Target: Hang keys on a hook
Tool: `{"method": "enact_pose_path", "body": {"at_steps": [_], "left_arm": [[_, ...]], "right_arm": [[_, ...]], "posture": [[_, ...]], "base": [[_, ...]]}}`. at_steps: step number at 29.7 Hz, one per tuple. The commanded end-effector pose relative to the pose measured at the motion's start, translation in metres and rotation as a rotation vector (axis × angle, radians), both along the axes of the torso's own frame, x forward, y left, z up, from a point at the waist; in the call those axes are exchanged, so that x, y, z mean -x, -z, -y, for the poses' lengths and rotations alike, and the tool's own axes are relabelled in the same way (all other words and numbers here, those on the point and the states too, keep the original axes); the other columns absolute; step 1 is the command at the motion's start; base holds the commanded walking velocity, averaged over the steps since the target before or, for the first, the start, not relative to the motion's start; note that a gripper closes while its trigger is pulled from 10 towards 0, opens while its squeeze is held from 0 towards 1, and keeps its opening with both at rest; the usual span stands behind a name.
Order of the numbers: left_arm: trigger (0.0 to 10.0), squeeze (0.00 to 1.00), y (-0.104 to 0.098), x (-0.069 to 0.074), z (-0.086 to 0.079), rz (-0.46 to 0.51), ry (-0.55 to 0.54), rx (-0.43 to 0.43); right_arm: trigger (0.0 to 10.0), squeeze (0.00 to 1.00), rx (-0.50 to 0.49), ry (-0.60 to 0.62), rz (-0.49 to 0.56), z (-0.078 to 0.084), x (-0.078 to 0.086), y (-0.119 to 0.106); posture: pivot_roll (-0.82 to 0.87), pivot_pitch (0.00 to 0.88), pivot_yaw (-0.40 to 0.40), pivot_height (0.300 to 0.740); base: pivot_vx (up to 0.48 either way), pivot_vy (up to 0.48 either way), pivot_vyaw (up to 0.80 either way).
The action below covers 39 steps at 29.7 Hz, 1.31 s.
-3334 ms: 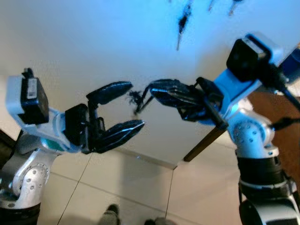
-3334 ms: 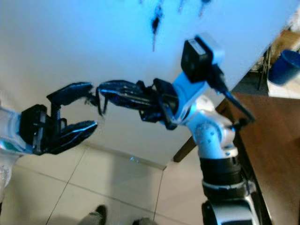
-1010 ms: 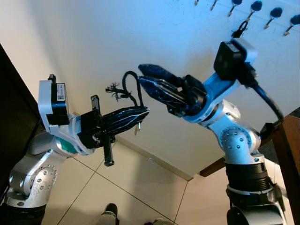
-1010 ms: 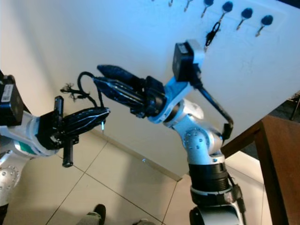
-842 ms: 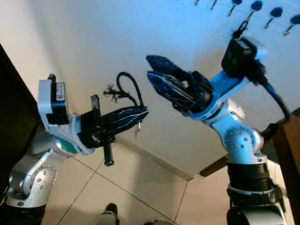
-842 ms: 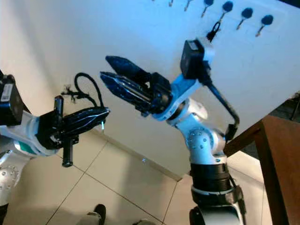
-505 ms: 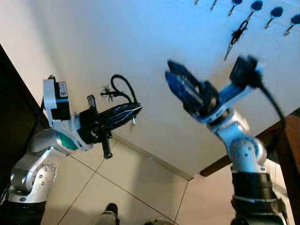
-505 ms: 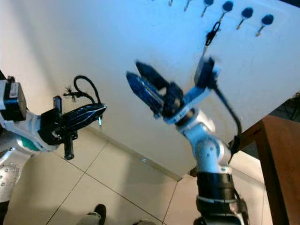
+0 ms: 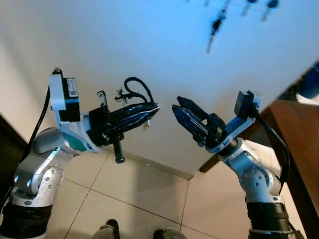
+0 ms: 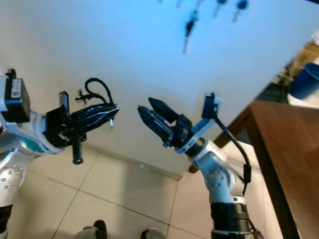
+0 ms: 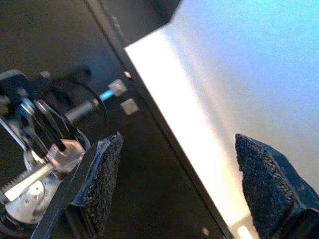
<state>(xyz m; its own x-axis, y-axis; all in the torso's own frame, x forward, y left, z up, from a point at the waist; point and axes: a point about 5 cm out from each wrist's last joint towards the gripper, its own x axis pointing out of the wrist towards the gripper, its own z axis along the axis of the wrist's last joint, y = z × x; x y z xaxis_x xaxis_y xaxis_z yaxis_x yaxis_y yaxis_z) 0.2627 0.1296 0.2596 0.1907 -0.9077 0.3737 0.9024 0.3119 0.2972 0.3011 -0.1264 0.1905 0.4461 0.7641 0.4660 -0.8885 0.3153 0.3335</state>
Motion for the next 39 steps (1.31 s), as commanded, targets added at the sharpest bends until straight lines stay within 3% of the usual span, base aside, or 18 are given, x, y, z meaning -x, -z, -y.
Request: {"method": "enact_pose_path", "body": {"at_steps": [1, 4, 5, 8, 9, 10, 14, 19, 25, 39], "left_arm": [[0.0, 0.00, -0.003, 0.002, 0.007, 0.036, 0.016, -0.020], [0.0, 0.00, -0.005, 0.000, 0.015, 0.072, 0.006, -0.047], [3.3, 0.00, -0.007, -0.002, 0.017, 0.081, 0.002, -0.047], [3.3, 0.00, -0.008, -0.003, 0.018, 0.086, -0.001, -0.046], [4.8, 0.00, -0.009, -0.004, 0.020, 0.096, -0.007, -0.054], [10.0, 0.00, -0.010, -0.007, 0.022, 0.103, -0.020, -0.053], [10.0, 0.00, -0.011, -0.011, 0.023, 0.107, -0.044, -0.043], [10.0, 0.00, -0.014, -0.025, 0.026, 0.107, -0.174, 0.010], [10.0, 0.00, -0.017, -0.027, 0.029, 0.132, -0.201, 0.021], [10.0, 0.00, -0.024, -0.030, 0.040, 0.223, -0.246, -0.014]], "right_arm": [[10.0, 0.00, 0.018, 0.009, -0.025, 0.000, 0.002, 0.009], [10.0, 0.00, 0.029, -0.004, -0.043, -0.007, 0.005, 0.016], [10.0, 0.00, 0.028, -0.009, -0.047, -0.010, 0.006, 0.017], [10.0, 0.00, 0.027, -0.013, -0.048, -0.012, 0.006, 0.017], [10.0, 0.00, 0.030, -0.020, -0.050, -0.014, 0.007, 0.018], [10.0, 0.00, 0.040, -0.026, -0.053, -0.017, 0.008, 0.020], [10.0, 0.00, 0.045, -0.031, -0.059, -0.019, 0.008, 0.022], [10.0, 0.00, 0.052, -0.030, -0.070, -0.024, 0.010, 0.027], [10.0, 0.00, 0.014, -0.019, -0.074, -0.024, 0.008, 0.024], [10.0, 0.00, -0.003, -0.021, -0.053, -0.031, 0.006, 0.019]], "posture": [[-0.02, 0.087, -0.040, 0.740], [-0.02, 0.089, -0.039, 0.740], [-0.02, 0.089, -0.039, 0.740], [-0.02, 0.089, -0.039, 0.740], [-0.03, 0.091, -0.036, 0.740], [-0.03, 0.091, -0.036, 0.740], [-0.03, 0.091, -0.035, 0.740], [-0.04, 0.091, -0.032, 0.740], [-0.04, 0.091, -0.032, 0.740], [-0.04, 0.088, -0.031, 0.740]], "base": [[0.000, 0.000, -0.63], [0.000, 0.000, -0.62], [0.000, 0.000, -0.63], [0.000, 0.000, -0.63], [0.000, 0.000, -0.63], [0.000, 0.000, -0.63], [0.000, 0.000, -0.62], [0.000, 0.000, -0.62], [0.000, 0.000, -0.56], [0.168, 0.000, 0.00]]}}
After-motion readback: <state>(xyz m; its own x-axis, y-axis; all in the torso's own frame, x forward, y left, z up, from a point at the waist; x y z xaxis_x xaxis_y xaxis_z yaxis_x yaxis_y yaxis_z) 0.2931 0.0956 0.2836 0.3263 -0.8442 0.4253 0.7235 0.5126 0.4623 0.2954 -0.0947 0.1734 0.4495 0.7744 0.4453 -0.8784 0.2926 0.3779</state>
